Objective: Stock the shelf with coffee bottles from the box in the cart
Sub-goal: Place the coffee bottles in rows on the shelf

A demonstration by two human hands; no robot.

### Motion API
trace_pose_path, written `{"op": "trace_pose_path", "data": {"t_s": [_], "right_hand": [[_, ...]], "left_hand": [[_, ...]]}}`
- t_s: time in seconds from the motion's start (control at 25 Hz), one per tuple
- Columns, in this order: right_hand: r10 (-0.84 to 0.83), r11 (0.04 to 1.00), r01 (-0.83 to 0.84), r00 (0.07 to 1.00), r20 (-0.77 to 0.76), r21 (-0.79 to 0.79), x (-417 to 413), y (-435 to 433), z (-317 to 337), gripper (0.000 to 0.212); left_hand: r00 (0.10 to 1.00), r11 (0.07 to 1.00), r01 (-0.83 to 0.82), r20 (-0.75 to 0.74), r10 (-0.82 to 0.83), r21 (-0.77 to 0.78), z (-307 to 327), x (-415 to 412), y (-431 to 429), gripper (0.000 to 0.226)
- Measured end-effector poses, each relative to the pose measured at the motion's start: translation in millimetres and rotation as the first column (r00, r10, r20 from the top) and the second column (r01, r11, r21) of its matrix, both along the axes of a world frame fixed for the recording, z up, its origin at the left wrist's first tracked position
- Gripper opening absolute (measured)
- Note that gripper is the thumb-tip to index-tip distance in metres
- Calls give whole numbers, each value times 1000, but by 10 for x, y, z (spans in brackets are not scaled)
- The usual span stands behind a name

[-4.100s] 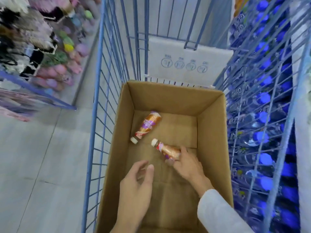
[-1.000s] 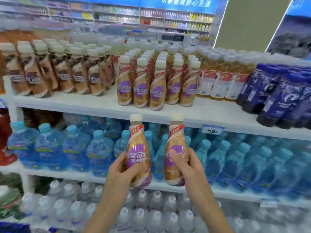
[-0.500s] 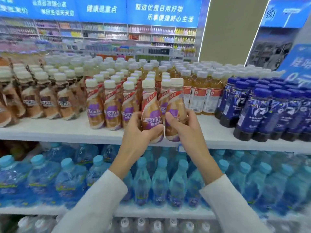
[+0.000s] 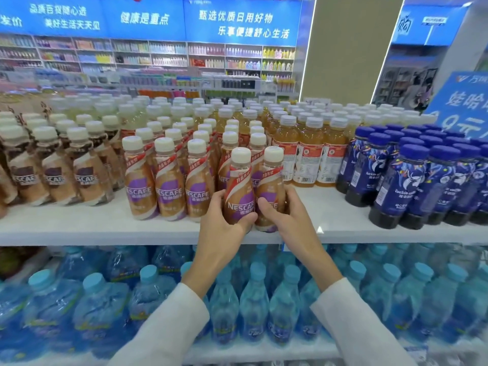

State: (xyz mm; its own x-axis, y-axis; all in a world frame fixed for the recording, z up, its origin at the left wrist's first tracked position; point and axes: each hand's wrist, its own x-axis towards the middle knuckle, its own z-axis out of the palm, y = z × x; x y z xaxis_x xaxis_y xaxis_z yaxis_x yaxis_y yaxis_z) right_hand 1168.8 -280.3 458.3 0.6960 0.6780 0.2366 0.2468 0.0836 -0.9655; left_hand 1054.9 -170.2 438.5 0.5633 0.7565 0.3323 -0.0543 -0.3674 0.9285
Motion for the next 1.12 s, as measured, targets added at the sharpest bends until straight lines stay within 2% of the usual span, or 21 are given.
{"op": "trace_pose_path", "data": {"t_s": [0.12, 0.2, 0.28, 0.4, 0.56, 1.12], "right_hand": [[-11, 1000, 12, 999, 48, -21, -23, -72, -43, 68], [-118, 989, 132, 975, 190, -66, -32, -108, -89, 78], [-198, 971, 226, 941, 273, -75, -34, -107, -123, 77], [-236, 965, 258, 938, 254, -56, -19, -74, -156, 66], [-138, 987, 150, 974, 179, -55, 37, -55, -162, 57], [-275, 960, 280, 935, 224, 7, -105, 184, -242, 61]], "left_hand": [[1000, 1000, -18, -6, 18, 23, -38, -37, -22, 77], [998, 998, -54, 12, 54, 40, -76, -90, -51, 82], [986, 981, -168, 35, 166, 97, -117, -126, -74, 80], [969, 957, -248, 50, 244, 149, -146, -127, -85, 64], [967, 959, -250, 80, 241, 135, -164, -128, -80, 51], [899, 862, -438, 122, 421, 255, -283, 7, -168, 52]]}}
